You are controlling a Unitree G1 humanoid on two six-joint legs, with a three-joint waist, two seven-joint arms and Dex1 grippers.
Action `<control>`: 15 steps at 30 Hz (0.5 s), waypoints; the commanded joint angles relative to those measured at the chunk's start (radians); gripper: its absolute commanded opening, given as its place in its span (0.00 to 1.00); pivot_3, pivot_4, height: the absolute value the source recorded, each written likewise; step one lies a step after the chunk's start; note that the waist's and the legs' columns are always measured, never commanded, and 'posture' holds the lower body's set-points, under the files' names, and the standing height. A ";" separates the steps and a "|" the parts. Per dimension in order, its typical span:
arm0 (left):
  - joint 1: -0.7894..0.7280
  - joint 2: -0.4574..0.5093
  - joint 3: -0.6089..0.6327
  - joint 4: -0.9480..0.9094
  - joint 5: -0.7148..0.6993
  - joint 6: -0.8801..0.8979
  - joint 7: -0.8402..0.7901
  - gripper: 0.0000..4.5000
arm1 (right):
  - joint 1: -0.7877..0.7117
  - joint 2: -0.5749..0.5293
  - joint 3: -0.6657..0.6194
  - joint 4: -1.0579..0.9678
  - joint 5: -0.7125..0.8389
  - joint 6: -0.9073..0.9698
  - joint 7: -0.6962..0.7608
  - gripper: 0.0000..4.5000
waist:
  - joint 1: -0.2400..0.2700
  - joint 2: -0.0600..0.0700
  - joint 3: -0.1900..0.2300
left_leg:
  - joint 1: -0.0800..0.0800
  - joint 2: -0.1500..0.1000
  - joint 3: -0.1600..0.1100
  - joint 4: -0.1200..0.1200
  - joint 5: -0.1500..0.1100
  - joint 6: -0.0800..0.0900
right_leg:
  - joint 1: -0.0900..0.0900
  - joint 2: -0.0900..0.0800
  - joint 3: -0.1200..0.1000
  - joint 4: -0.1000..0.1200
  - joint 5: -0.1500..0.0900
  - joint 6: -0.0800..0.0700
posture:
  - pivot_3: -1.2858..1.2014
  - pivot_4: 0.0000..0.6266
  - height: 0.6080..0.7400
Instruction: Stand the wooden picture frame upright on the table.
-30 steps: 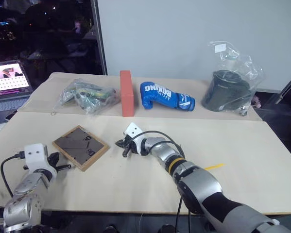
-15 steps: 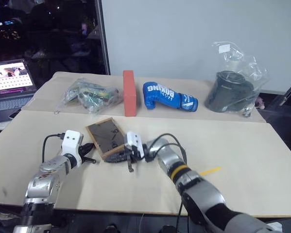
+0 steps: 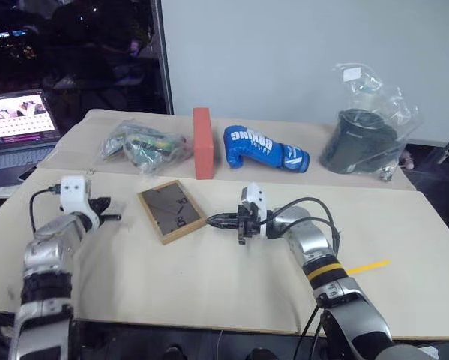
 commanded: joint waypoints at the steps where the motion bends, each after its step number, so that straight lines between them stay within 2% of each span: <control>1: -0.108 -0.025 -0.025 0.205 0.057 -0.171 0.016 0.00 | -0.005 -0.023 -0.006 -0.074 -0.008 0.019 -0.052 0.01 | 0.001 0.000 0.000 | -0.001 0.000 0.000 0.000 0.000 0.000 | 0.000 0.000 0.000 0.000 0.001 -0.001 | 0.52 0.24 0.92; 6: -0.239 -0.101 -0.129 0.448 0.163 -0.381 -0.055 0.00 | 0.046 -0.084 -0.033 -0.231 0.012 0.100 -0.108 0.01 | 0.013 0.000 0.000 | -0.007 0.000 0.000 0.000 0.000 0.000 | -0.006 0.000 -0.001 -0.001 0.002 -0.003 | 0.52 0.24 0.92; 11: -0.299 -0.150 -0.169 0.537 0.196 -0.490 -0.184 0.00 | 0.092 -0.146 -0.071 -0.317 0.025 0.151 -0.160 0.01 | 0.020 0.000 0.000 | -0.009 -0.001 0.000 0.000 0.000 0.000 | -0.008 0.000 -0.001 -0.001 0.002 -0.003 | 0.52 0.24 0.92; 15: -0.317 -0.184 -0.175 0.556 0.192 -0.517 -0.284 0.00 | 0.072 -0.186 -0.085 -0.277 -0.003 0.133 -0.226 0.01 | 0.018 0.000 0.000 | -0.010 -0.001 0.000 0.000 0.000 0.000 | -0.008 0.000 -0.001 -0.001 0.002 -0.003 | 0.52 0.24 0.92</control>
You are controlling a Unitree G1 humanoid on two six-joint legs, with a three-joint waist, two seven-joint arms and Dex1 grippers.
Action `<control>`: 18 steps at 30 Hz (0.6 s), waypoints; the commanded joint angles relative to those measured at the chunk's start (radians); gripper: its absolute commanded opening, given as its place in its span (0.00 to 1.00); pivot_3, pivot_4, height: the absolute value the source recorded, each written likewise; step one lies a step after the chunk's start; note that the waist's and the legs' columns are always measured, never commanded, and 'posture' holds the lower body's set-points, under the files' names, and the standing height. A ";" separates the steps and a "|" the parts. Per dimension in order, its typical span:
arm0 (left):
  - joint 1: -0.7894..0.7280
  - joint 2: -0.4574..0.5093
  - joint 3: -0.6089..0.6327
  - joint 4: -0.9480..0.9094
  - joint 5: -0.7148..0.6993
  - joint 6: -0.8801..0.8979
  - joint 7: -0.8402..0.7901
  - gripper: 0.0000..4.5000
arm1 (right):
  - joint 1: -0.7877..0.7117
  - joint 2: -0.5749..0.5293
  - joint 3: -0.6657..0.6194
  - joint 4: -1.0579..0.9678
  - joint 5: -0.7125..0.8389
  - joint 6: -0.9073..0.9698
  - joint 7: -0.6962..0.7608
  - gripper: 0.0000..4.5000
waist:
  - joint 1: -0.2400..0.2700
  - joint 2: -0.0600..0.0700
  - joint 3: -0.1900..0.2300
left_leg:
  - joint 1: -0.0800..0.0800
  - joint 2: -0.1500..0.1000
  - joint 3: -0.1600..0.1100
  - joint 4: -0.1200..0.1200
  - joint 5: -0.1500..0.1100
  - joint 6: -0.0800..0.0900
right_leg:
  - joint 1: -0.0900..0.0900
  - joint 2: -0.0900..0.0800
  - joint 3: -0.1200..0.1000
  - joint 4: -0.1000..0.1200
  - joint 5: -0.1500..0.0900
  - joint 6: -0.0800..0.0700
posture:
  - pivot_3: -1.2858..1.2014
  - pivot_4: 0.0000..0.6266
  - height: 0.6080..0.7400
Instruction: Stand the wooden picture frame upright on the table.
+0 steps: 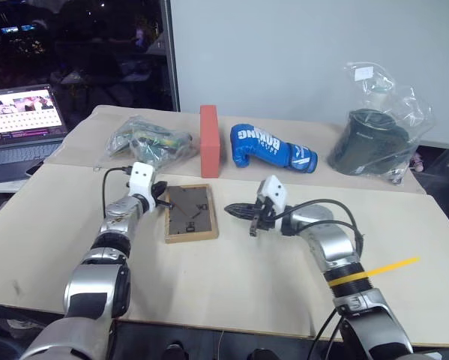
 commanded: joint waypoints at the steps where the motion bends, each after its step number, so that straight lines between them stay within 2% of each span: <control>1: -0.031 -0.032 -0.010 0.001 0.000 -0.037 -0.094 0.00 | -0.038 -0.032 -0.035 0.025 -0.023 -0.029 -0.069 0.01 | -0.003 0.000 0.000 | 0.000 0.000 0.000 0.000 0.000 0.000 | 0.000 0.000 0.000 0.000 0.000 0.000 | 0.52 0.24 0.92; 5: -0.024 -0.078 -0.025 -0.020 0.004 -0.031 -0.137 0.00 | -0.067 -0.074 0.002 0.156 -0.099 -0.080 -0.110 0.01 | -0.001 0.000 0.000 | 0.000 0.000 0.000 0.000 0.000 0.000 | 0.000 0.000 0.000 0.000 0.000 0.000 | 0.52 0.24 0.92; 8: -0.002 -0.068 -0.030 -0.050 0.008 -0.016 -0.138 0.00 | -0.054 -0.098 0.041 0.208 -0.140 -0.099 -0.099 0.01 | -0.003 0.000 0.000 | 0.000 0.000 0.000 0.000 0.000 0.000 | 0.000 0.000 0.000 0.000 0.000 0.000 | 0.52 0.24 0.92; 13: 0.116 0.071 -0.035 -0.224 -0.003 0.091 -0.224 0.00 | 0.014 -0.106 0.083 0.134 -0.130 -0.053 -0.033 0.01 | -0.030 0.000 0.000 | 0.001 0.000 0.000 -0.002 0.000 0.000 | -0.001 0.000 0.000 0.001 0.000 0.000 | 0.52 0.24 0.92; 18: 0.332 0.230 -0.028 -0.574 -0.071 0.289 -0.374 0.00 | 0.082 -0.076 0.118 0.038 -0.121 -0.027 -0.015 0.01 | -0.049 0.001 0.000 | 0.004 0.000 -0.001 -0.005 0.002 -0.003 | 0.000 0.000 0.000 0.004 0.000 0.000 | 0.52 0.24 0.92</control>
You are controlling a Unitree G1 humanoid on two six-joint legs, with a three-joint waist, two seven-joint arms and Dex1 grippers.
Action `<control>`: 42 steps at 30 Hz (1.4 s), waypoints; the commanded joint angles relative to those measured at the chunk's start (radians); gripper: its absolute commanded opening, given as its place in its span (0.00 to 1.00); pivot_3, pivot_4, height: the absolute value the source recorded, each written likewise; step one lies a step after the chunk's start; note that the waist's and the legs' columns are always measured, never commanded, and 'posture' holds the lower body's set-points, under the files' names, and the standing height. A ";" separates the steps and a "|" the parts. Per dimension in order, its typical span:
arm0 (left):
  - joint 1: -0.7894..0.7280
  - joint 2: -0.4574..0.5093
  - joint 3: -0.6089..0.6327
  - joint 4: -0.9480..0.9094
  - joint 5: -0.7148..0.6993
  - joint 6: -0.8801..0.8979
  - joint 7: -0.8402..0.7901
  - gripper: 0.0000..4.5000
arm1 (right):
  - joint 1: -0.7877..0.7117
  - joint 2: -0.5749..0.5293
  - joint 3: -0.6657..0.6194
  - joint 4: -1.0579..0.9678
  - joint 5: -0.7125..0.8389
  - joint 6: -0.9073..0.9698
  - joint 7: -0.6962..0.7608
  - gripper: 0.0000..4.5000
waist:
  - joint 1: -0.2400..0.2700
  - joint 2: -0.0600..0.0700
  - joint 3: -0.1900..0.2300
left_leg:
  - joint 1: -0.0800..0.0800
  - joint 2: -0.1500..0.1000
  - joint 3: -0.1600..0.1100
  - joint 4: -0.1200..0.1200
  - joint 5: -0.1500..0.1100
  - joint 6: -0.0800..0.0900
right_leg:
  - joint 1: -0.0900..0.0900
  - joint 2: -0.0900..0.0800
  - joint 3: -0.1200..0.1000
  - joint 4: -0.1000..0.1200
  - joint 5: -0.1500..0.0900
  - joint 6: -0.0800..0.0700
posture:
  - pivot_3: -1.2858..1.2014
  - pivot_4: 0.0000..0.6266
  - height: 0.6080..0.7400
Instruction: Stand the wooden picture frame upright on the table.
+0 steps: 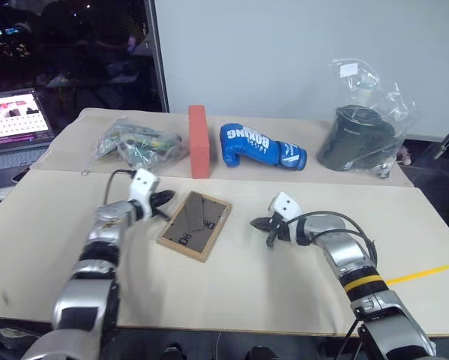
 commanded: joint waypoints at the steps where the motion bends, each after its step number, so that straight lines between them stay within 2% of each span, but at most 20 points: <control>1: 0.133 0.064 -0.003 -0.290 -0.073 0.150 -0.120 0.00 | 0.034 0.025 0.033 -0.095 0.018 0.027 0.019 0.01 | 0.000 0.000 0.000 | 0.000 0.000 0.000 0.000 0.001 0.000 | 0.000 0.000 0.000 0.000 0.000 0.000 | 0.52 0.24 0.92; 5: 0.293 0.048 -0.011 -0.571 -0.171 0.302 -0.153 0.00 | 0.060 0.089 0.081 -0.119 -0.002 0.037 -0.005 0.01 | 0.009 0.000 0.000 | 0.001 0.000 0.000 0.001 0.001 0.000 | 0.002 0.000 0.000 0.000 0.000 0.000 | 0.52 0.24 0.92; 9: 0.337 -0.031 -0.046 -0.698 -0.187 0.373 -0.090 0.00 | 0.065 0.138 0.096 -0.086 -0.034 0.026 -0.066 0.01 | 0.018 0.000 0.000 | 0.009 0.000 0.000 0.001 0.001 0.000 | 0.009 0.000 0.000 0.000 -0.002 0.004 | 0.52 0.24 0.92; 14: 0.369 -0.099 -0.100 -0.811 -0.209 0.459 -0.045 0.00 | 0.062 0.126 0.057 -0.042 -0.070 0.086 -0.173 0.01 | 0.020 0.000 0.000 | 0.010 0.000 0.000 0.001 0.001 0.000 | 0.010 0.000 0.000 0.000 -0.002 0.004 | 0.52 0.24 0.92; 24: 0.372 -0.117 -0.146 -0.881 -0.227 0.518 -0.051 0.00 | 0.161 0.003 0.068 -0.181 -0.047 0.135 -0.091 0.01 | 0.045 0.000 -0.001 | 0.010 0.000 0.000 0.001 0.001 0.000 | 0.011 0.000 0.000 -0.004 -0.002 0.004 | 0.52 0.24 0.92; 33: 0.397 -0.051 -0.121 -0.930 -0.276 0.572 -0.071 0.00 | 0.139 -0.196 0.027 -0.068 -0.066 0.029 -0.025 0.01 | 0.061 0.000 -0.002 | 0.009 -0.001 0.000 0.000 0.000 0.001 | 0.013 -0.002 0.000 -0.009 -0.002 0.004 | 0.52 0.24 0.92; 38: 0.396 0.012 -0.027 -0.937 -0.343 0.657 -0.057 0.00 | 0.111 -0.293 -0.026 -0.031 0.015 0.049 0.107 0.01 | 0.064 0.000 -0.002 | 0.009 -0.001 0.000 0.000 0.000 0.001 | 0.013 -0.002 0.000 -0.010 -0.002 0.004 | 0.52 0.24 0.92; 42: 0.401 0.020 0.082 -0.966 -0.483 0.809 -0.037 0.24 | 0.083 -0.313 -0.084 -0.057 0.138 0.157 0.210 0.00 | 0.061 0.000 -0.002 | 0.008 -0.001 0.000 0.000 0.000 0.001 | 0.012 -0.002 0.000 -0.010 -0.002 0.004 | 0.52 0.24 0.92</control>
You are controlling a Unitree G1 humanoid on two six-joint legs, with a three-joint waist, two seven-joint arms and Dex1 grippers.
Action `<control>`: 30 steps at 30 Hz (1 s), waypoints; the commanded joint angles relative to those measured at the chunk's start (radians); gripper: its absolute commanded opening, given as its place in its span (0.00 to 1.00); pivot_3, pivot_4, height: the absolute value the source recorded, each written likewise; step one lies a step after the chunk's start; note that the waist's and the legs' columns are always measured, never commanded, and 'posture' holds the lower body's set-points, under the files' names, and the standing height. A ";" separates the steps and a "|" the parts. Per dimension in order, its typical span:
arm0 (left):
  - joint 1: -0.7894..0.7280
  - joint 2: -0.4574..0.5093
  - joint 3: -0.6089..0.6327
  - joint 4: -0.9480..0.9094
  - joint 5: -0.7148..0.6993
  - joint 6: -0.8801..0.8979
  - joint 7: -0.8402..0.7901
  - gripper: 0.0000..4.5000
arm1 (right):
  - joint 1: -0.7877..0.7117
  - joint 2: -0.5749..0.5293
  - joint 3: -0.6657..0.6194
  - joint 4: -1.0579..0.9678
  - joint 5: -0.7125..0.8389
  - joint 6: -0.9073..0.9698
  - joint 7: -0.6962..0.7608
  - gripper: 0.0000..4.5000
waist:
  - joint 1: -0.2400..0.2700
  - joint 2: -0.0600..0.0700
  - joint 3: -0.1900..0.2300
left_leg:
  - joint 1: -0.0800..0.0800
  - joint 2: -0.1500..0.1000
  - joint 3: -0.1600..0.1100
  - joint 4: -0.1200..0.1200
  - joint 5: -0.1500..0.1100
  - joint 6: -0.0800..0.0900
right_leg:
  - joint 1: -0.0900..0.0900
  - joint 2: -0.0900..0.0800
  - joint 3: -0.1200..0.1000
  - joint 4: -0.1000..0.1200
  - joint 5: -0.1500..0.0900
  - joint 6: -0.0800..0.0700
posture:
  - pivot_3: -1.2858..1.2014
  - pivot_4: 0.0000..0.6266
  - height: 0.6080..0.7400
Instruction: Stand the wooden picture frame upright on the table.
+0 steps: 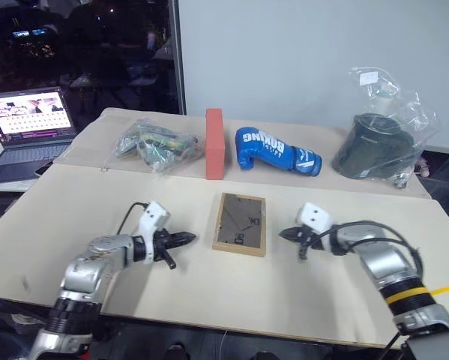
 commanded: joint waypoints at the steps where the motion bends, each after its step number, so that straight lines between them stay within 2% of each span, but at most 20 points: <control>1: 0.002 -0.004 0.109 -0.078 -0.157 0.147 0.024 0.32 | -0.013 -0.019 -0.058 -0.024 0.118 0.146 0.105 0.00 | -0.007 0.000 0.000 | 0.000 0.000 0.000 0.000 0.000 0.000 | 0.000 0.000 0.000 0.000 0.000 0.000 | 0.52 0.24 0.92; 3: -0.009 -0.010 0.150 -0.104 -0.234 0.244 0.050 0.47 | -0.022 -0.028 -0.070 -0.059 0.172 0.231 0.154 0.13 | -0.015 0.000 0.001 | 0.000 0.000 0.000 0.000 0.000 0.000 | -0.001 0.000 0.000 0.001 0.000 0.000 | 0.52 0.24 0.92; 4: -0.021 -0.020 0.170 -0.112 -0.269 0.291 0.074 0.53 | -0.027 -0.032 -0.071 -0.071 0.190 0.263 0.169 0.16 | -0.017 0.000 0.001 | -0.001 0.000 0.000 0.000 0.000 0.000 | -0.001 0.000 0.000 0.001 0.000 0.000 | 0.52 0.24 0.92; 8: -0.091 -0.076 0.253 -0.103 -0.387 0.440 0.195 0.84 | -0.046 -0.037 -0.073 -0.105 0.245 0.360 0.203 0.47 | -0.022 0.000 0.001 | 0.000 0.000 0.000 0.001 0.000 0.000 | -0.001 0.000 0.000 0.002 -0.001 0.001 | 0.52 0.24 0.92; 10: -0.127 -0.097 0.276 -0.079 -0.404 0.487 0.259 0.99 | -0.054 -0.030 -0.069 -0.111 0.252 0.367 0.204 0.48 | -0.025 0.000 0.001 | 0.000 0.000 0.000 0.001 0.000 0.000 | -0.001 0.000 0.000 0.002 -0.001 0.002 | 0.52 0.24 0.92; 14: -0.211 -0.146 0.349 -0.038 -0.478 0.594 0.370 1.00 | -0.083 0.003 -0.067 -0.081 0.243 0.365 0.168 0.48 | -0.027 0.000 0.001 | 0.000 0.000 0.000 0.001 0.000 0.000 | -0.001 0.000 0.000 0.001 -0.001 0.002 | 0.52 0.24 0.92; 21: -0.295 -0.148 0.419 0.024 -0.514 0.732 0.484 1.00 | -0.093 0.023 -0.059 -0.064 0.245 0.374 0.185 0.48 | -0.031 0.000 0.001 | -0.001 0.000 0.000 0.000 0.000 0.000 | -0.001 0.000 0.000 0.001 0.000 0.001 | 0.52 0.24 0.92; 24: -0.323 -0.054 0.306 0.056 -0.474 0.825 0.502 1.00 | -0.097 0.031 -0.061 -0.045 0.232 0.348 0.173 0.48 | -0.034 0.000 0.001 | -0.001 0.000 0.000 0.000 0.000 0.000 | -0.001 0.000 0.000 0.001 0.000 0.001 | 0.52 0.24 0.92; 26: -0.325 0.036 0.183 0.082 -0.493 0.847 0.495 1.00 | -0.102 0.039 -0.067 -0.028 0.221 0.336 0.150 0.48 | -0.042 0.000 0.001 | 0.000 0.000 -0.001 0.000 0.000 0.000 | -0.002 0.001 0.000 0.002 0.000 0.001 | 0.52 0.24 0.92; 27: -0.329 0.041 0.186 0.107 -0.536 0.847 0.462 1.00 | -0.102 0.032 -0.057 -0.028 0.230 0.361 0.173 0.48 | -0.043 0.000 0.001 | 0.000 0.000 -0.001 0.000 0.000 0.000 | -0.002 0.001 0.000 0.001 0.000 0.001 | 0.52 0.24 0.92; 28: -0.333 0.038 0.204 0.129 -0.571 0.847 0.432 1.00 | -0.101 0.026 -0.049 -0.029 0.229 0.361 0.184 0.37 | -0.043 0.000 0.001 | 0.000 0.000 -0.001 0.000 0.000 0.000 | -0.002 0.000 0.000 0.002 0.000 0.001 | 0.52 0.24 0.92; 29: -0.337 0.041 0.211 0.157 -0.605 0.847 0.412 1.00 | -0.101 0.026 -0.044 -0.023 0.223 0.355 0.184 0.32 | -0.042 0.000 0.002 | -0.001 0.000 -0.001 0.000 0.000 0.000 | -0.002 0.000 0.000 0.002 0.000 0.001 | 0.52 0.24 0.92; 30: -0.339 0.045 0.210 0.183 -0.626 0.847 0.401 1.00 | -0.104 0.028 -0.041 -0.014 0.215 0.346 0.179 0.23 | -0.042 0.000 0.002 | -0.001 0.000 0.000 0.000 0.000 0.000 | -0.002 0.000 0.000 0.002 0.000 0.001 | 0.52 0.24 0.92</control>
